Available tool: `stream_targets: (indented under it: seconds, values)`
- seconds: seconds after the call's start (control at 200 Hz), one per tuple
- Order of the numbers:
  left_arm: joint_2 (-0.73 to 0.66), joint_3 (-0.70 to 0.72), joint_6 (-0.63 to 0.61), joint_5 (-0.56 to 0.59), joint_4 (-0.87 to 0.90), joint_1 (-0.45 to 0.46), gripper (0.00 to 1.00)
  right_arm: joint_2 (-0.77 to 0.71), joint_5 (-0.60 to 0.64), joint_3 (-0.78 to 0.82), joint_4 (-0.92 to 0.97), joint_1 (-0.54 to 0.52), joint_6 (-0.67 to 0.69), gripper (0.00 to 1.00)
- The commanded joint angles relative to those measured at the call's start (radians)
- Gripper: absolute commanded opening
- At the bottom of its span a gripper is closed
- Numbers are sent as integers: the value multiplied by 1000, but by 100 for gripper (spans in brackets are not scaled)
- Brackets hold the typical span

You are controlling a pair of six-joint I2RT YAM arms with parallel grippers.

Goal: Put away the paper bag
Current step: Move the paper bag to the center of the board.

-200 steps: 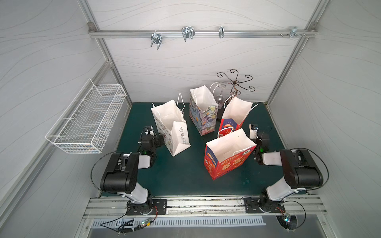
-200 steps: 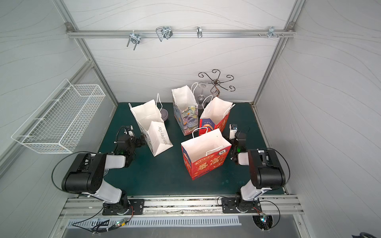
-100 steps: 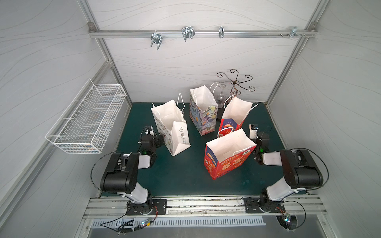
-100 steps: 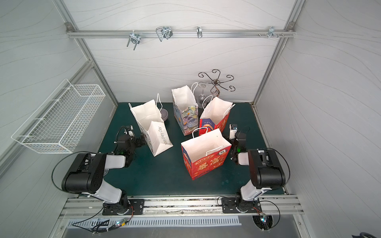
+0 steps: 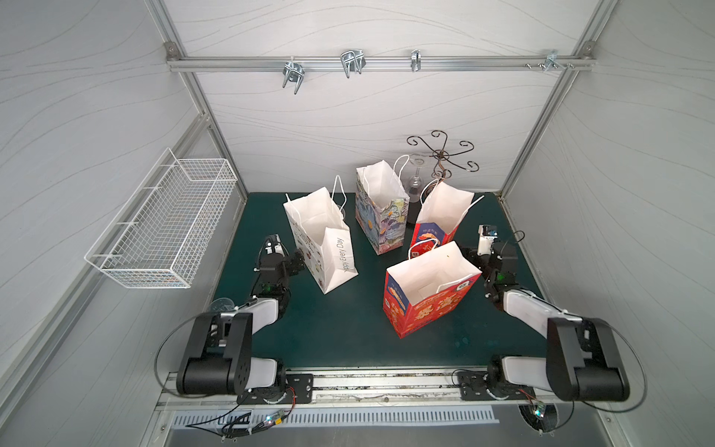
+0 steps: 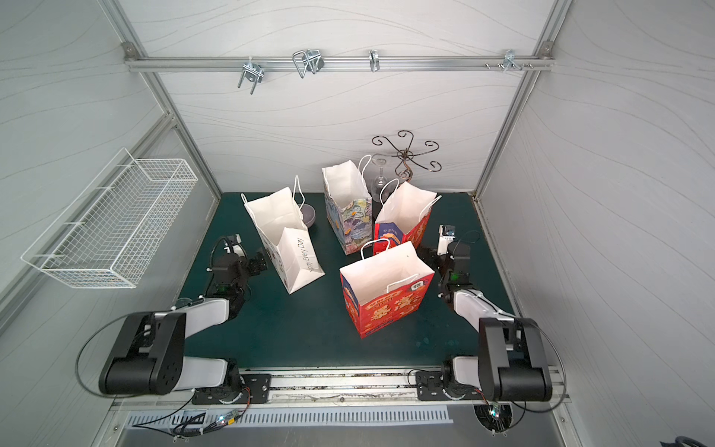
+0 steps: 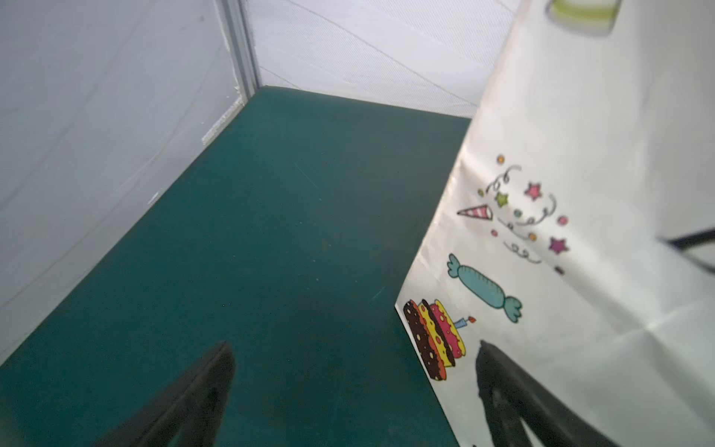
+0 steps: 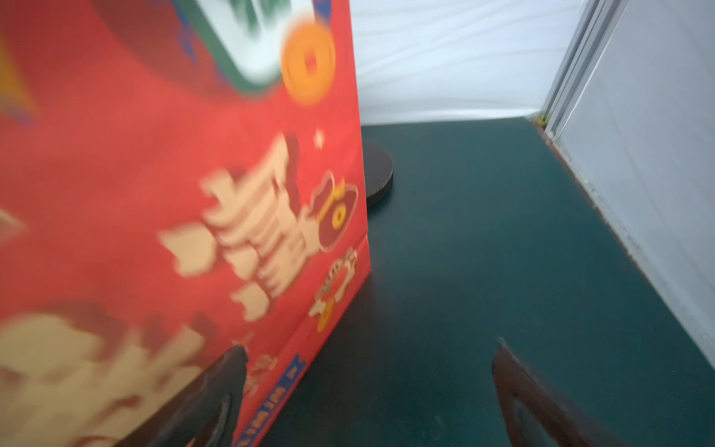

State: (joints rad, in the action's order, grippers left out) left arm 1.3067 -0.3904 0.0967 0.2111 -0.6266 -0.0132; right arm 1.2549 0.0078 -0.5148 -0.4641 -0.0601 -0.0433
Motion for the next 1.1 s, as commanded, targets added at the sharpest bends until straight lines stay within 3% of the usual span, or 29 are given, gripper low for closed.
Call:
stream_targets:
  seconds: [0.0,0.195,0.34,0.445,0.65,0.77,0.981,1.096]
  values:
    - [-108,-37,75,68,188,-5,99,-58,20,-76,278,7,-94,99]
    - [-308,-42,135,171,417,-6,99,-66,66,-280,676,32,-279,99]
    - [-451,-80,242,262,637,-7,97,-85,-91,-355,831,141,-391,99]
    - [-564,-103,230,180,755,-7,96,-120,-199,-379,885,199,-423,99]
    - [-788,-146,226,92,908,-7,92,-200,-231,-410,973,204,-427,99]
    - [-865,-200,158,-76,974,-6,91,-221,-235,-451,1023,204,-406,99]
    - [-879,-252,138,-579,842,4,89,-242,-284,-541,1078,176,-370,99]
    - [-804,-296,144,-673,787,79,87,-246,-292,-598,1124,133,-345,99]
